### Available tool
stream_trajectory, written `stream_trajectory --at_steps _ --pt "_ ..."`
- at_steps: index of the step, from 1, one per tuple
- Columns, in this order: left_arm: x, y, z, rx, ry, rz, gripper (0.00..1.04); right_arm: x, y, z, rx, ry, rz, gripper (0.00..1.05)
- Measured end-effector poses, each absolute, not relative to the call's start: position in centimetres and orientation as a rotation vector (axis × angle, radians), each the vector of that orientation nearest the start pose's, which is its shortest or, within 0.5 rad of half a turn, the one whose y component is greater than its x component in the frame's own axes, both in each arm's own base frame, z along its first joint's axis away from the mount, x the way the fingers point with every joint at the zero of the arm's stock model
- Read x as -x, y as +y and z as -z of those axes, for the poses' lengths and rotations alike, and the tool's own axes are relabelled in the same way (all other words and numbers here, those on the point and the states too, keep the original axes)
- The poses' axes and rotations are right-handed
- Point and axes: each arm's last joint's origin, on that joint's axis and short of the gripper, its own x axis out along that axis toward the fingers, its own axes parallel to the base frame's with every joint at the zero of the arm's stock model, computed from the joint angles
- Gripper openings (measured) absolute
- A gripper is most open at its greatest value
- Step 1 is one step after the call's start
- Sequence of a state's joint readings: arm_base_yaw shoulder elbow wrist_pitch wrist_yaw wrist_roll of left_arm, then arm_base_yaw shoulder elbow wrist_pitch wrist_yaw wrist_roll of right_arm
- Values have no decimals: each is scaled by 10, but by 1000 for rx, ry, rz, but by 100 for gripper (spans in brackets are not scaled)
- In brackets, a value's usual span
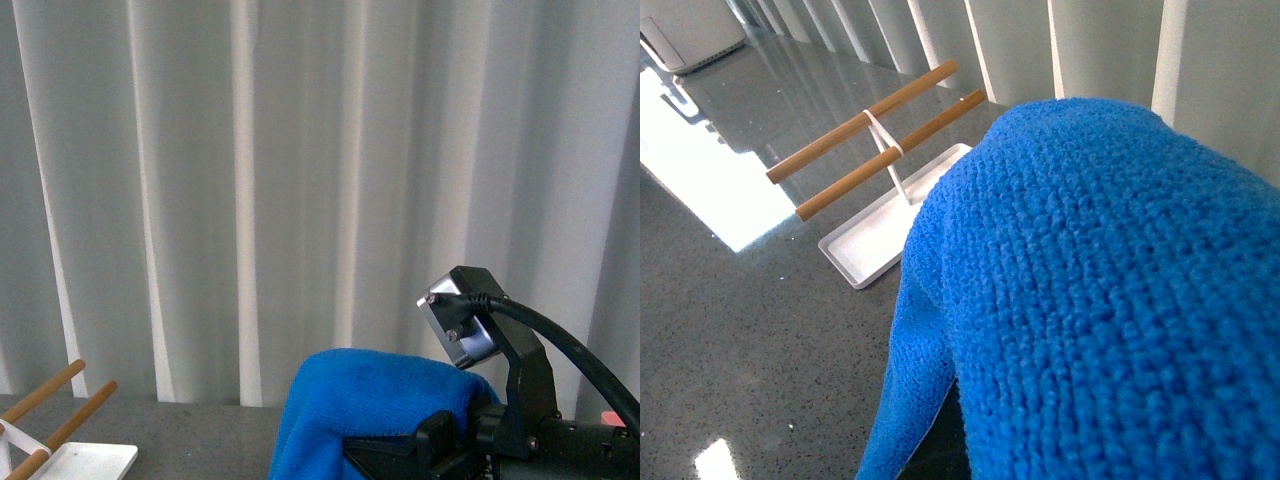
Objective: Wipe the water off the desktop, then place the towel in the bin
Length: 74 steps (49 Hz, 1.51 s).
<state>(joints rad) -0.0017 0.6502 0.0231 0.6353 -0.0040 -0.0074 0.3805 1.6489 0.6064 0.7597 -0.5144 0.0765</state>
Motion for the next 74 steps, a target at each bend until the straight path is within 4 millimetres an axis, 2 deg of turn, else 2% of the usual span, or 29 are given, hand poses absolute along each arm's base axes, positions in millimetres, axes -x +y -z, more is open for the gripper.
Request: stream_trajectory --at_steps 30,74 --pt "-118 0 -175 7 -26 2 4 -277 117 -159 -76 314 -861 4" --pt "-97 0 -171 7 -20 2 4 -274 108 -154 -32 338 -850 4"
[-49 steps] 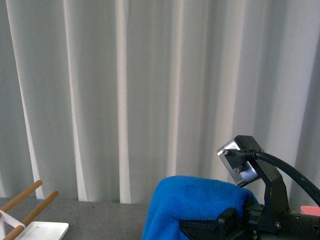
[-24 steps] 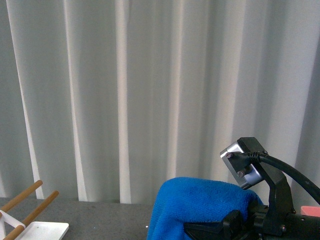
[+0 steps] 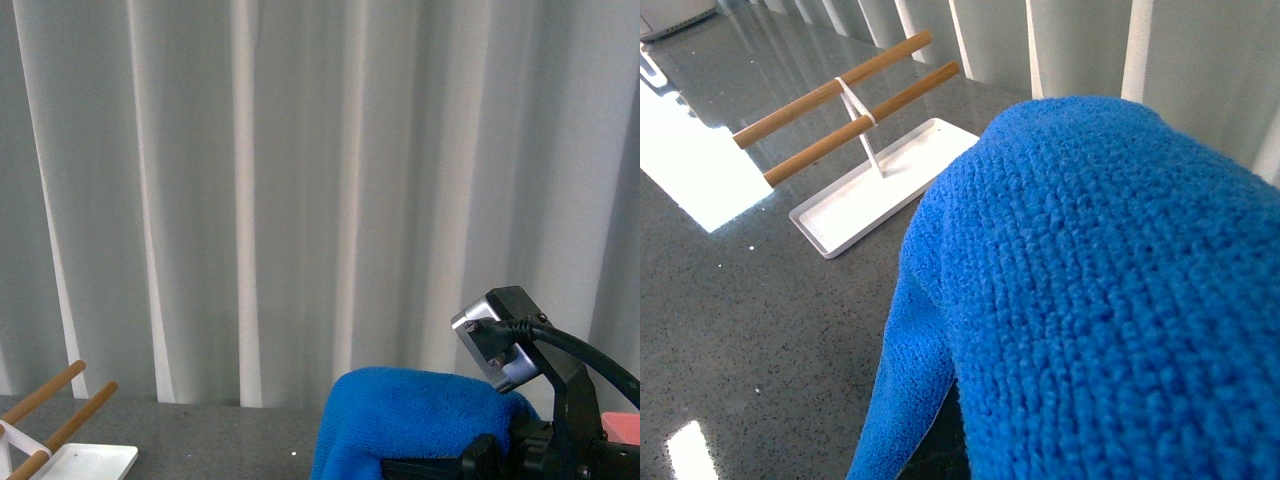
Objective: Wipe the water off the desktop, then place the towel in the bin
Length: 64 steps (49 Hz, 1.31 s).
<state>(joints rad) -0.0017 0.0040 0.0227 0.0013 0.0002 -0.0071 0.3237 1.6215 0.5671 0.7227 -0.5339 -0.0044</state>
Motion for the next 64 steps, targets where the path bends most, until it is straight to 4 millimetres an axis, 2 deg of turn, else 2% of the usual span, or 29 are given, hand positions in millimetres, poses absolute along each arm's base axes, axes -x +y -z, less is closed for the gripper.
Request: stream_trajectory --at_steps 1,3,6,13,18,27,36,46,50,58,64 --pt "-97 0 -171 7 -20 2 4 -274 107 -153 -31 342 -846 4" --pt "-97 0 -171 7 -19 2 10 -274 106 -151 -24 363 -827 4" --pt "-97 0 -171 7 -19 2 25 -276 106 -142 -2 421 -787 4" --pt "-97 0 -171 7 -19 2 57 -275 102 -88 193 763 -683 4" --pt "-97 0 -171 7 -19 2 71 -272 97 -64 250 910 -665 4" --pt "-97 0 -171 7 -19 2 99 -289 88 -49 318 1004 -602 4" --pt "-97 0 -171 6 -19 2 98 -324 80 -42 357 1052 -498 4" --pt "-97 0 -171 5 -19 2 98 -358 91 -49 376 1041 -467 4" --pt "-97 0 -171 5 -19 2 98 -374 102 -52 390 1032 -457 4" --pt "-97 0 -171 5 -19 2 98 -392 126 -57 413 1014 -481 4" --pt "-97 0 -171 5 -19 2 98 -405 153 -58 439 996 -513 4"
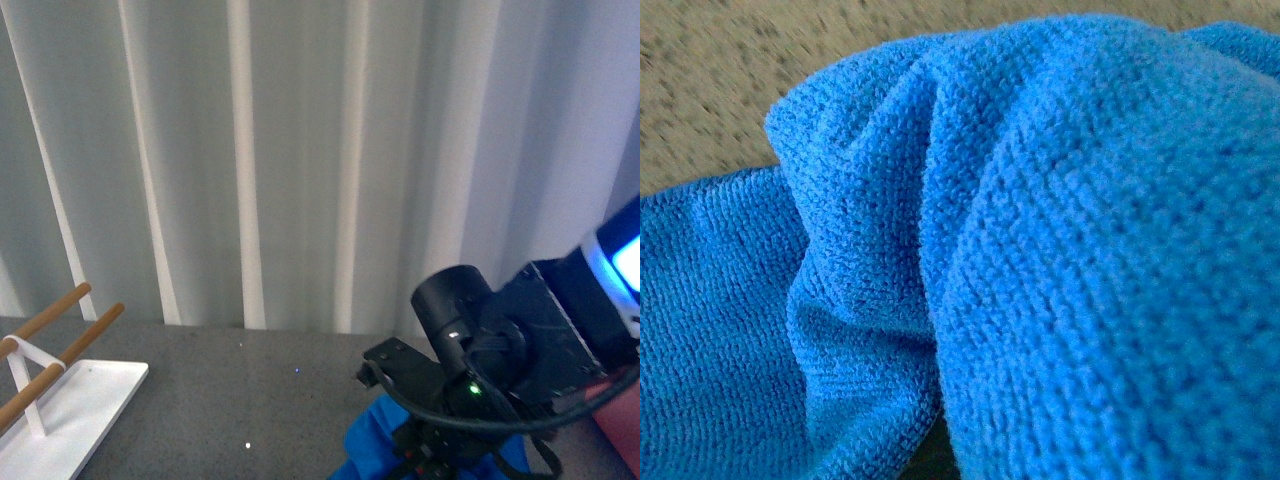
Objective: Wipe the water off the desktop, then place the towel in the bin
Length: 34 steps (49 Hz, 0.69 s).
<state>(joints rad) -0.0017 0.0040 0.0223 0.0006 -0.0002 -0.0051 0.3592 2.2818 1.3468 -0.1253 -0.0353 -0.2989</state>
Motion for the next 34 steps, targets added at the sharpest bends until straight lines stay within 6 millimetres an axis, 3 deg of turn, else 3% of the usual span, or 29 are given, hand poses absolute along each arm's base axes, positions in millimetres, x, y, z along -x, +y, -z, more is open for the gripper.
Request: stream_trajectory --at_steps 11,22,27,34 --pt "-97 0 -171 5 -19 2 98 -411 195 -59 435 962 -606 4" --pt "-97 0 -171 5 -19 2 98 -400 218 -62 330 919 -731 4" --pt "-97 0 -171 5 -19 2 98 -382 219 -65 292 912 -788 4" --pt "-97 0 -171 5 -19 2 98 -350 198 -83 282 872 -765 4"
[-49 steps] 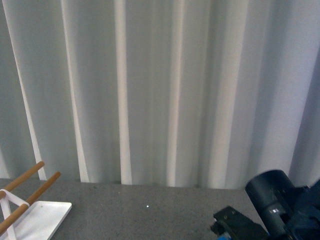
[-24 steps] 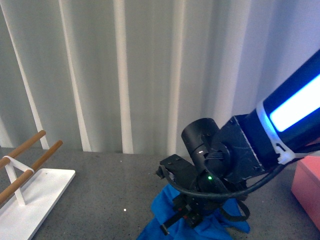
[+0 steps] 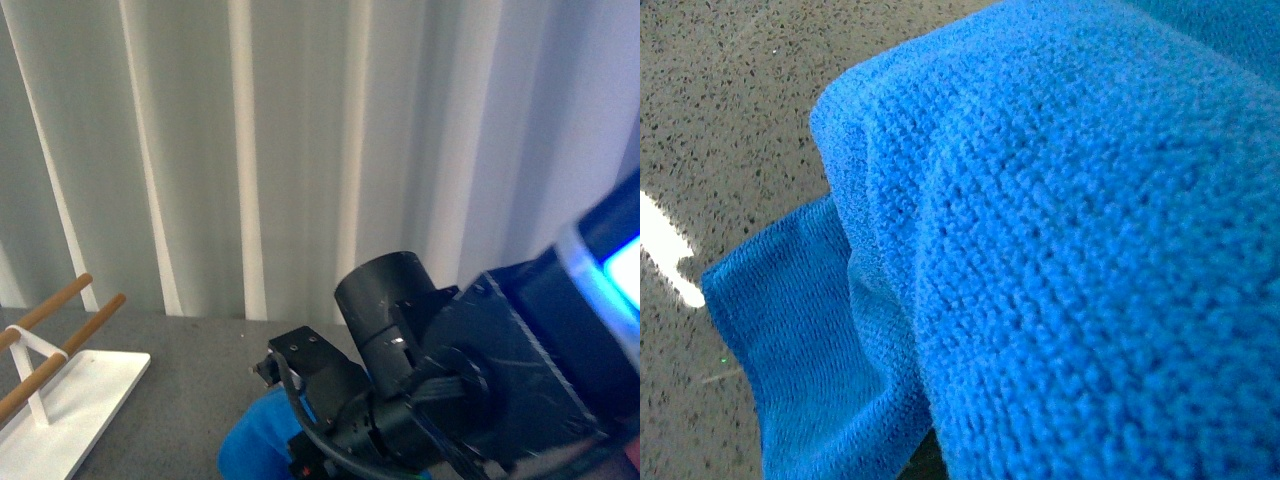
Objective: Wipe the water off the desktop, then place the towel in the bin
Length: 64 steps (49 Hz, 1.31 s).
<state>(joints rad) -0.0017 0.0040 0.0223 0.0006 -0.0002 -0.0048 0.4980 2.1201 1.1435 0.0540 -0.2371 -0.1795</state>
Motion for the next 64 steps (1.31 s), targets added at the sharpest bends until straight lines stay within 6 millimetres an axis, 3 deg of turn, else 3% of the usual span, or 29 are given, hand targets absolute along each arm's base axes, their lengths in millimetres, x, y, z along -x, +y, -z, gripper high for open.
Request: stream_trajectory --at_steps 6,10,14,19,22,25,31,44,64 --pt "-97 0 -171 5 -19 2 98 -336 168 -108 300 840 -663 4" --pt "-97 0 -171 5 -19 2 98 -331 138 -138 281 784 -627 4" --pt "-97 0 -171 5 -19 2 98 -330 106 -191 265 696 -582 4" --pt "-97 0 -171 5 -19 2 98 -332 66 -272 263 569 -467 4" --pt "-97 0 -171 5 -19 2 98 -337 46 -305 269 529 -385 4" --pt "-97 0 -171 5 -19 2 98 -341 30 -323 287 539 -280 4" --pt "-97 0 -171 5 -19 2 98 -350 0 -329 321 645 -76 4" --pt "-97 0 -171 5 -19 2 98 -360 -51 -301 395 831 198 4" --pt "-97 0 -171 5 -19 2 98 -353 -62 -272 379 907 233 4"
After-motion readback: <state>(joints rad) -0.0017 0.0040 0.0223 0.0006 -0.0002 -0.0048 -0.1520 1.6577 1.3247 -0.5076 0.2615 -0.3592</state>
